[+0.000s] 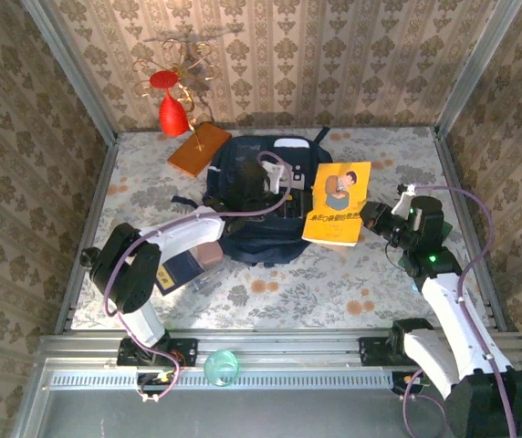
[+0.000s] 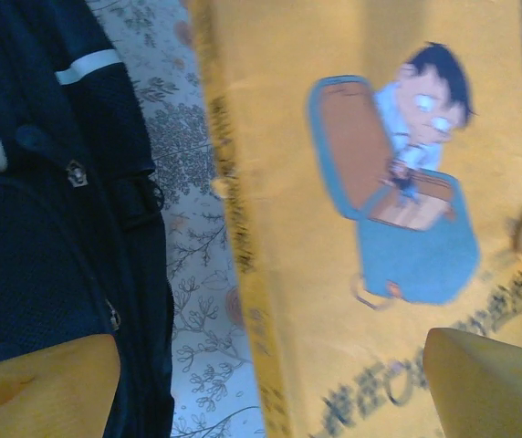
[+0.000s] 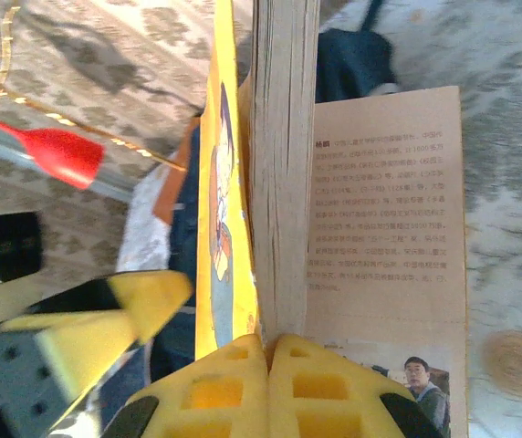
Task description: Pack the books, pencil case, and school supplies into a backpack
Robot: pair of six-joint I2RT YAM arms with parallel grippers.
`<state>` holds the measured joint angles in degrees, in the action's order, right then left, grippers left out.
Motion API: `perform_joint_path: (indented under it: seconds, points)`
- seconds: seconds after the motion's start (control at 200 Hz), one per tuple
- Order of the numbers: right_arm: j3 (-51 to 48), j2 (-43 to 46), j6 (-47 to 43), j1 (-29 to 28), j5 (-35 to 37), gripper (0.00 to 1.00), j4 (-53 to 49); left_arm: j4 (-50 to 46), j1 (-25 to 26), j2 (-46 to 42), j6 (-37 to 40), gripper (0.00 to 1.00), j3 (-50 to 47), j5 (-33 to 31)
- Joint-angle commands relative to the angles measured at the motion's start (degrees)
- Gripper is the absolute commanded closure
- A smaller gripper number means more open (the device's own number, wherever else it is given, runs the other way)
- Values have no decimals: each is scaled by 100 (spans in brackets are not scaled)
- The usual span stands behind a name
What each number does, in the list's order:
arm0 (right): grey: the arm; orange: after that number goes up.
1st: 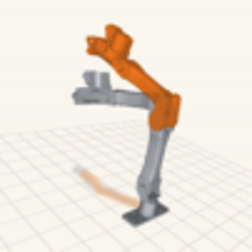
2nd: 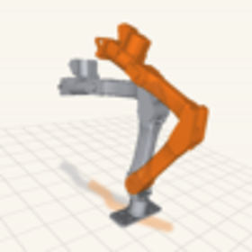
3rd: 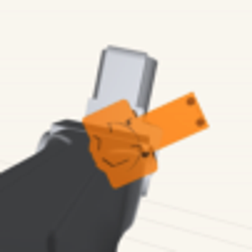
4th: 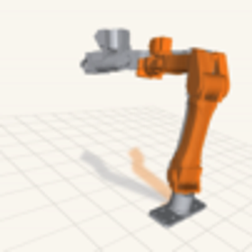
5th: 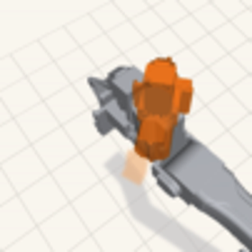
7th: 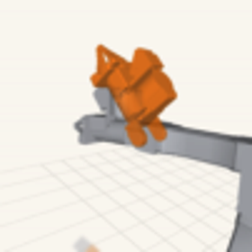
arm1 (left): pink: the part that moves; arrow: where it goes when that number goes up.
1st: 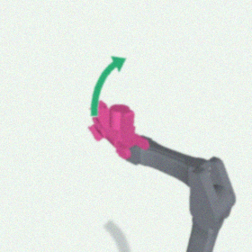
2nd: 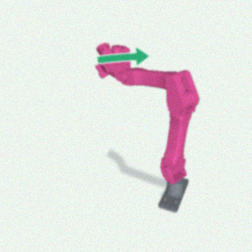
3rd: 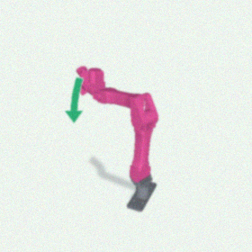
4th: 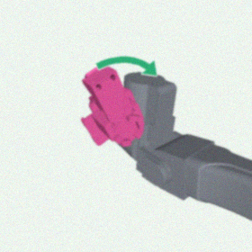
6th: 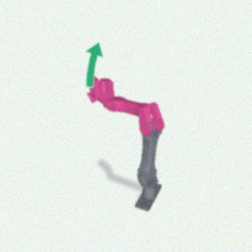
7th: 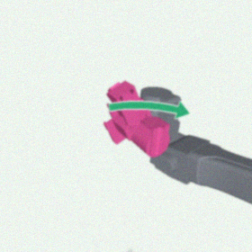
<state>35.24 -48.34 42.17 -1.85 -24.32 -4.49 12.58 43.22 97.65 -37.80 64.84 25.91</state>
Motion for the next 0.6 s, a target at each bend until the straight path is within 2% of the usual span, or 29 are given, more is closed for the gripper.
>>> perform_joint_path:
  seconds: [0.0,0.135,0.215,0.3,0.42,0.595]
  points:
    - [328,76,371,-283,-288,100,770,513,-46,-145,-775,11,17,642]
    - [325,-94,568,-571,-276,100,1164,1147,-79,-16,-1293,14,-49,987]
    - [317,-231,507,-696,-260,100,1258,1368,-87,43,-1375,31,8,1319]
    - [318,-376,233,-712,-181,100,1113,1551,-132,34,-1410,45,-47,1398]
    - [339,-496,-445,-694,92,100,684,1621,-213,-88,-1384,58,-164,1439]
    - [333,-679,-889,-624,140,100,622,1599,-256,-301,-1241,77,-293,1537]
